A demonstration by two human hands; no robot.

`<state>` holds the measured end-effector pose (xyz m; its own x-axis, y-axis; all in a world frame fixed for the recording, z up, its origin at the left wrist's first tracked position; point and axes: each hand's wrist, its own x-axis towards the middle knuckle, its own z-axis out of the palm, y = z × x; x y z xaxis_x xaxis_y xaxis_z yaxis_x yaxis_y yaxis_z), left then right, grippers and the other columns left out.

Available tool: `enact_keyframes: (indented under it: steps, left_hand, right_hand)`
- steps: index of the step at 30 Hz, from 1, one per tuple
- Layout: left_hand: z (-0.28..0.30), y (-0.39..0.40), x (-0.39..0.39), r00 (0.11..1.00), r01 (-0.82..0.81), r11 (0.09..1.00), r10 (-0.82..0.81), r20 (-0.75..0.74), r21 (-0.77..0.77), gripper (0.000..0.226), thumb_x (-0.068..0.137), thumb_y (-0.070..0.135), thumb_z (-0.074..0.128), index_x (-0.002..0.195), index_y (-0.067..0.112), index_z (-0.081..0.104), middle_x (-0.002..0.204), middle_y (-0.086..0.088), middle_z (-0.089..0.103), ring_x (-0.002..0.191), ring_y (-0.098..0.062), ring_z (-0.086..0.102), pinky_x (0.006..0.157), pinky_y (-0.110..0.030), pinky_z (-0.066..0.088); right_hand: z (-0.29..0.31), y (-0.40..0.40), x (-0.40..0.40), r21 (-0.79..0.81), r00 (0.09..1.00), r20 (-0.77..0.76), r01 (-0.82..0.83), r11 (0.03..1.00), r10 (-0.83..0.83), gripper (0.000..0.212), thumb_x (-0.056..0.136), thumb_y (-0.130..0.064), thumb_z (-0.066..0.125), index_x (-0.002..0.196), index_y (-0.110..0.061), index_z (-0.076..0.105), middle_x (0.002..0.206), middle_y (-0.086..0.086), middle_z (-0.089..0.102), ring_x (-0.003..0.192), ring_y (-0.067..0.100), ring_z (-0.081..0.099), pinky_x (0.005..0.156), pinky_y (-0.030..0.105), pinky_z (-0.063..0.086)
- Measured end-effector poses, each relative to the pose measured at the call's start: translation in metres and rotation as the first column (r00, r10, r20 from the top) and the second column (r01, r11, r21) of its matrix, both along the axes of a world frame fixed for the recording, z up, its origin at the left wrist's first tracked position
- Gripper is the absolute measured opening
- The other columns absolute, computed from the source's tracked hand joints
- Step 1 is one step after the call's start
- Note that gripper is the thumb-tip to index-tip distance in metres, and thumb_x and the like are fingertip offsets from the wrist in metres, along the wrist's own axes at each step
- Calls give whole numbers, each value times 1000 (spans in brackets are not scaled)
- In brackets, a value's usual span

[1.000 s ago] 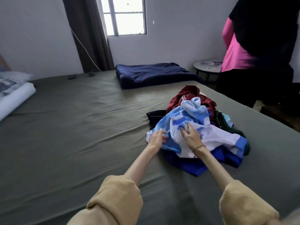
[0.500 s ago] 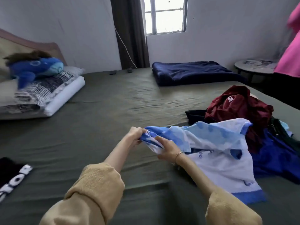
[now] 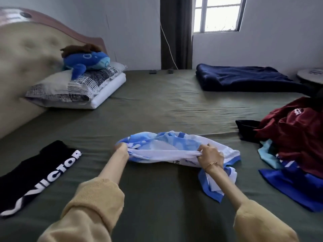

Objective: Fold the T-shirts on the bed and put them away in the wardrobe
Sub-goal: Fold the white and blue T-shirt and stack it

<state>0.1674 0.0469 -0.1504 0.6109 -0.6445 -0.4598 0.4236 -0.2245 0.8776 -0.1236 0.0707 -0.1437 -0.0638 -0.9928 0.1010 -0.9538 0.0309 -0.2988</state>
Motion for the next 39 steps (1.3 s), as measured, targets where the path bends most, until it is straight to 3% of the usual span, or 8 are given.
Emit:
enact_keyframes:
  steps: [6, 10, 14, 18, 21, 24, 30, 39]
  left_hand:
    - [-49, 11, 3, 798, 254, 843, -459, 390, 474, 80, 68, 22, 62, 143, 19, 33, 148, -12, 33, 128, -35, 43, 103, -39, 43]
    - [3, 41, -52, 356, 316, 599, -794, 493, 736, 118, 81, 55, 63, 145, 9, -25, 149, -23, -32, 141, -35, -24, 116, -53, -2]
    - [24, 35, -72, -37, 509, 477, -820, 572, 717, 111, 70, 66, 66, 151, 29, -1, 158, -13, -14, 144, -32, -18, 110, -59, 3]
    - [29, 39, -76, -14, 790, 302, -861, 508, 533, 68, 68, 48, 77, 127, 28, 51, 126, 5, 57, 120, -18, 50, 99, -33, 38]
    - [16, 31, -71, -5, 648, 540, -702, 712, 537, 18, 88, 23, 55, 103, 15, 59, 110, -9, 65, 106, -31, 57, 91, -39, 45]
    - [34, 26, -71, 133, 621, 695, -550, 824, 364, 22, 90, 10, 34, 79, 9, 53, 98, -22, 62, 94, -37, 57, 80, -39, 43]
    - [91, 28, -64, 23, 510, 821, -312, 950, 257, 36, 77, 34, 32, 75, 12, 60, 91, -14, 67, 87, -33, 59, 64, -33, 35]
    - [72, 34, -61, 5, 423, 845, -363, 932, 327, 36, 96, 24, 43, 61, 14, 34, 78, -15, 60, 78, -37, 54, 56, -33, 26]
  right_hand:
    - [-2, 8, 16, 126, 987, 141, 53, 991, -71, 31, 92, -28, 46, 110, -10, 63, 116, 17, 61, 110, 34, 56, 83, 34, 44]
    - [21, 2, 26, 72, 964, 257, 44, 996, -61, 29, 90, -30, 46, 107, -11, 61, 112, 18, 62, 105, 36, 57, 77, 34, 43]
    - [54, -7, 34, -88, 955, 295, 49, 995, -21, 24, 85, -25, 53, 106, -18, 62, 105, 15, 65, 99, 34, 60, 73, 31, 43]
    - [71, -14, 26, -156, 925, 379, 82, 984, -17, 20, 79, -17, 56, 98, -15, 60, 92, 11, 67, 89, 32, 62, 66, 28, 40]
    - [71, -19, 19, -125, 875, 484, 107, 986, -34, 16, 80, -9, 52, 95, -11, 57, 82, 15, 68, 75, 31, 66, 62, 31, 51]
    - [60, -28, 8, -15, 758, 647, 119, 993, -81, 8, 82, -11, 49, 81, -19, 50, 76, 18, 68, 66, 31, 69, 62, 42, 58]
    - [64, -25, -13, -113, 796, 583, 275, 955, -161, 12, 95, -13, 45, 93, -7, 55, 90, 20, 63, 89, 34, 60, 70, 32, 41]
    - [50, -25, -23, -63, 728, 681, 170, 983, -82, 26, 98, -14, 43, 117, 1, 50, 110, 22, 60, 87, 24, 48, 66, 25, 32]
